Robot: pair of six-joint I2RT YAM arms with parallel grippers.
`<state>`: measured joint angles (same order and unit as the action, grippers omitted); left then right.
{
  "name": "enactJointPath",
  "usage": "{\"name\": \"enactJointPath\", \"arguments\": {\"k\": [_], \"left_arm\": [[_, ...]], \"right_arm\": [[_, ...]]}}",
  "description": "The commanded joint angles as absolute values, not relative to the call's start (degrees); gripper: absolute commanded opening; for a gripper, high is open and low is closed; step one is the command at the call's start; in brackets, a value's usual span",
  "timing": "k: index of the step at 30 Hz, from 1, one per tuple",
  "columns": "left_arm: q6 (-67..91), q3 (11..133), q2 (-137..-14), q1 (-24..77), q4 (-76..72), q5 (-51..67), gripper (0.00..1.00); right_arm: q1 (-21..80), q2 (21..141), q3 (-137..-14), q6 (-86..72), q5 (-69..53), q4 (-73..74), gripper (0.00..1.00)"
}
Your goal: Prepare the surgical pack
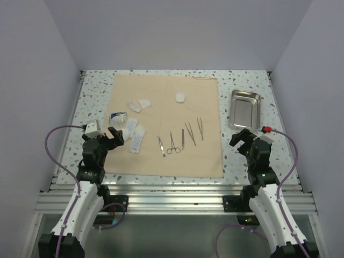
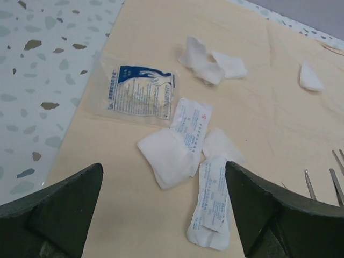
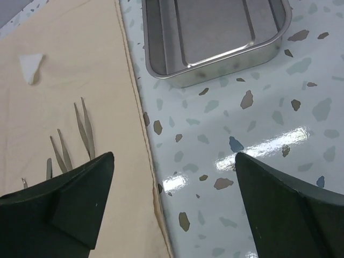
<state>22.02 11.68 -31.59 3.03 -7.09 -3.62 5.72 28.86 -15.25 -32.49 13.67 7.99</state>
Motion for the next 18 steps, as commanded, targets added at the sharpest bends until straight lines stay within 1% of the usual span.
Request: {"name": "enactJointPath", "arguments": {"k": [1, 2, 3, 5, 6, 7, 8, 9, 10, 13, 14, 16, 17, 18], "left_arm": [[27.0, 14.1, -33.4, 2.9, -3.6, -10.0, 1.0], [28.1, 14.1, -33.5, 2.8, -3.6, -10.6, 1.0], [27.7, 14.0, -33.1, 2.8, -3.7, -10.1, 1.0], [27.9, 12.8, -31.7, 2.8, -5.3, -8.9, 1.0], [28.6, 13.0, -31.2, 2.8, -3.4, -10.4, 1.0], [29.3, 13.1, -30.7, 2.8, -2.6, -11.3, 1.0], [30.6, 13.1, -30.0, 2.8, -1.9, -12.1, 1.0], [30.8, 13.1, -29.8, 2.8, -1.6, -12.6, 1.0], [30.6, 13.0, -29.7, 2.8, -1.7, -12.2, 1.0], [30.4, 13.3, -30.9, 2.8, -2.1, -12.0, 1.0], [30.3, 13.8, -32.2, 2.8, -2.0, -11.9, 1.0], [30.4, 14.3, -34.0, 2.8, -1.9, -11.9, 1.0], [30.4, 14.4, -34.3, 2.8, -2.0, -11.7, 1.0], [30.4, 14.4, -34.5, 2.8, -2.1, -11.6, 1.0]], "right_arm": [[5.9, 29.1, -15.9, -30.4, 9.9, 5.2, 0.99], [5.9, 29.2, -15.8, -29.7, 7.8, 4.5, 0.98], [5.9, 29.5, -15.6, -28.4, 2.2, 1.9, 0.99], [6.4, 32.9, -16.0, -27.5, 0.1, -1.5, 0.98], [6.9, 35.3, -19.0, -27.6, 0.1, -0.2, 0.95], [8.3, 40.5, -21.1, -25.9, -1.7, 0.8, 0.89], [9.6, 43.7, -22.9, -25.5, -1.7, 1.8, 0.81], [11.4, 46.6, -26.0, -25.1, -1.1, 2.4, 0.8], [16.6, 53.2, -27.8, -24.3, 1.9, 2.9, 0.79], [26.1, 62.9, -35.8, -22.1, 8.5, 6.9, 0.8], [27.0, 68.1, -37.4, -22.2, 10.4, 7.8, 0.8], [27.3, 74.7, -41.2, -22.1, 9.0, 8.3, 0.79], [27.5, 76.5, -42.3, -22.3, 9.2, 8.7, 0.73], [27.7, 77.9, -44.0, -22.2, 9.1, 8.8, 0.72]]}}
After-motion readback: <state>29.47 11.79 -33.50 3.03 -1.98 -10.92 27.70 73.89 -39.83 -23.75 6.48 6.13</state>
